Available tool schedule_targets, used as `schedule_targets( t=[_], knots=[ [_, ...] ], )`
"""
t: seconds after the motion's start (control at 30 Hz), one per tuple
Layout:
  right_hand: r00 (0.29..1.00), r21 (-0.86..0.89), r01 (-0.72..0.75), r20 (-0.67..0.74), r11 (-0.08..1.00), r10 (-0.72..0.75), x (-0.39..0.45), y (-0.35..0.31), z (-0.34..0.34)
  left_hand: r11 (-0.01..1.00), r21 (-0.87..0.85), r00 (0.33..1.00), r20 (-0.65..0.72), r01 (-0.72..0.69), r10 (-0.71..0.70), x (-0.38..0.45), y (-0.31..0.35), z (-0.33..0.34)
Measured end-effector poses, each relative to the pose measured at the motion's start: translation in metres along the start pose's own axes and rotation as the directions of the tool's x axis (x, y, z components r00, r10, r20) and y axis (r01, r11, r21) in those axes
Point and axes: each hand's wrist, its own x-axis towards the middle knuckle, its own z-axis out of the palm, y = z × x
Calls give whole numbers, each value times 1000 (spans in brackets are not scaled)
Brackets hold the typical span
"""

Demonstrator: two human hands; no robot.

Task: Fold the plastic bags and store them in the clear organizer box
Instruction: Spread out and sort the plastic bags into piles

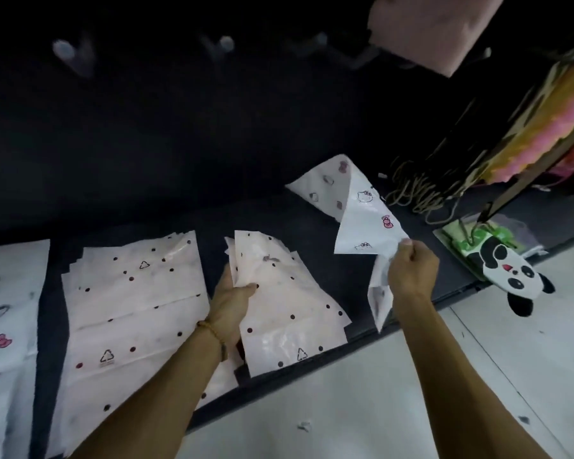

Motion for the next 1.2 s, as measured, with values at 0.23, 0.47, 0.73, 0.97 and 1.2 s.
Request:
schedule_targets(
  t=[0.23,0.47,0.73,0.97,1.2],
  knots=[
    [942,40,216,254,976,-219,-27,-2,7,904,427,997,-68,-6,39,44,-1,22],
    [783,122,411,460,904,-418,-72,-29,3,852,491,962,-89,-182,257,14,41,4],
    [377,93,593,846,800,-377,-156,-34,-6,989,-126,975,218,81,-52,-30,101,-50],
    [813,43,-205,564,978,146,-213,-47,28,984,-168,981,172,-55,84,-99,119,-152],
    [239,-12,-699,938,715,250,-305,-106,114,990,-90,994,-13,-109,108,-171,149,-308]
  ],
)
